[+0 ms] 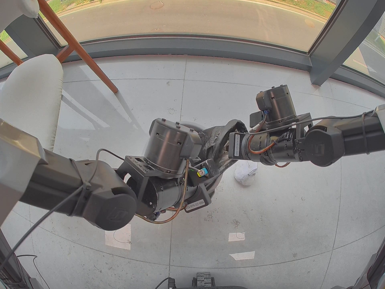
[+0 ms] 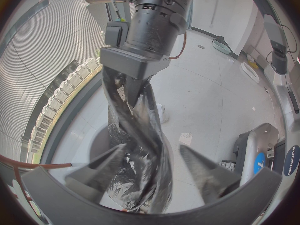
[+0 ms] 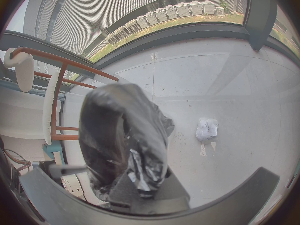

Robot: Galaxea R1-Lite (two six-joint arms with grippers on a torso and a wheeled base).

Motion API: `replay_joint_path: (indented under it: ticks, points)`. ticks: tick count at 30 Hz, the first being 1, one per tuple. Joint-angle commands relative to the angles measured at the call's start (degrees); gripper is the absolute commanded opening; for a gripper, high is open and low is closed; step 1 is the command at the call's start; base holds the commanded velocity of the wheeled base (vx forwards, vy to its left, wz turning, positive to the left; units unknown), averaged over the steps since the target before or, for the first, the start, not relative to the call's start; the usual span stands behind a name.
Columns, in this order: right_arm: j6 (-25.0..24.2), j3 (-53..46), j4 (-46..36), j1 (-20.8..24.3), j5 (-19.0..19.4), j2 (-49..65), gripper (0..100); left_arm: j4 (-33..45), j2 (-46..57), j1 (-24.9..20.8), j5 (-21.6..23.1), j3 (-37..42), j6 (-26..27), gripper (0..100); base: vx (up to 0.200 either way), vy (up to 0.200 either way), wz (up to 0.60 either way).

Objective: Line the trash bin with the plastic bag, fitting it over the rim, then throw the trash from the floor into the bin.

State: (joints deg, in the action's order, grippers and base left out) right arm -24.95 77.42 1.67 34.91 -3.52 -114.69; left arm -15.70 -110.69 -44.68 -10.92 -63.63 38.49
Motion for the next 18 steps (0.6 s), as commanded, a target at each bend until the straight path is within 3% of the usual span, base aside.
replay_joint_path:
  ticks: [1, 7, 18]
  points:
    - [0.2, -3.5, 1.3, -0.5, 0.0, 0.0, 0, -0.2, -1.4, 0.9, -0.2, 1.5, -1.7, 100, 0.0, 0.0, 0.0]
    - [0.1, -4.1, 2.8, -1.2, 0.1, 0.0, 0, -0.3, -1.2, 4.1, -0.2, 1.4, -3.3, 100, 0.0, 0.0, 0.0]
    - [0.1, -4.6, 2.9, -1.3, 0.0, -0.1, 0, -0.3, -3.4, 3.4, -1.3, 1.7, -3.9, 100, 0.0, 0.0, 0.0]
